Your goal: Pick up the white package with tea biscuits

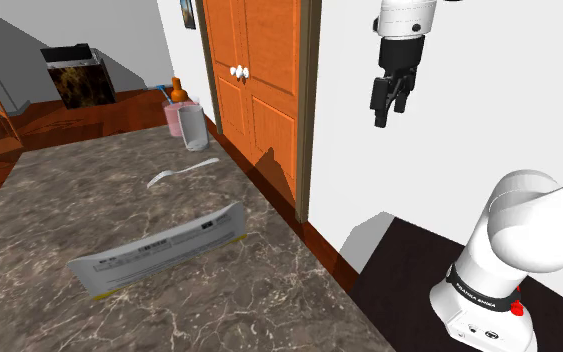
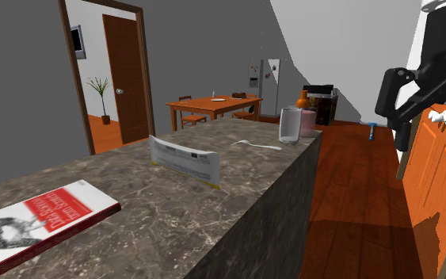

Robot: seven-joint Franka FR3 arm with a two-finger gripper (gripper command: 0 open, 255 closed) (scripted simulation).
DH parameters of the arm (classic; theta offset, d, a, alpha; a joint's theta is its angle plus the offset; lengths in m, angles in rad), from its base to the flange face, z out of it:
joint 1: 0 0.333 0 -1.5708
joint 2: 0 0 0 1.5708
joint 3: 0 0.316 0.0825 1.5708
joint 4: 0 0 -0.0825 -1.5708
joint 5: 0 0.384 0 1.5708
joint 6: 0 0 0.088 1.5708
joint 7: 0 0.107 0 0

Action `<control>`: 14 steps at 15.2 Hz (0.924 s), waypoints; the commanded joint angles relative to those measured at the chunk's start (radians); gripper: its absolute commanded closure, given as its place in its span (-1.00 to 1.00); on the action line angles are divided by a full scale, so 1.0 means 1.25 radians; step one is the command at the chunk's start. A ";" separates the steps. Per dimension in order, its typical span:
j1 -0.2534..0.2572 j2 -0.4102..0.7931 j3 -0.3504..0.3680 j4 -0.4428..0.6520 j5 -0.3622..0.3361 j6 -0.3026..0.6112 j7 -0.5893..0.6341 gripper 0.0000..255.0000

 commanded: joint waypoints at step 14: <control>0.110 0.317 0.072 0.180 0.027 0.151 -0.148 -1.00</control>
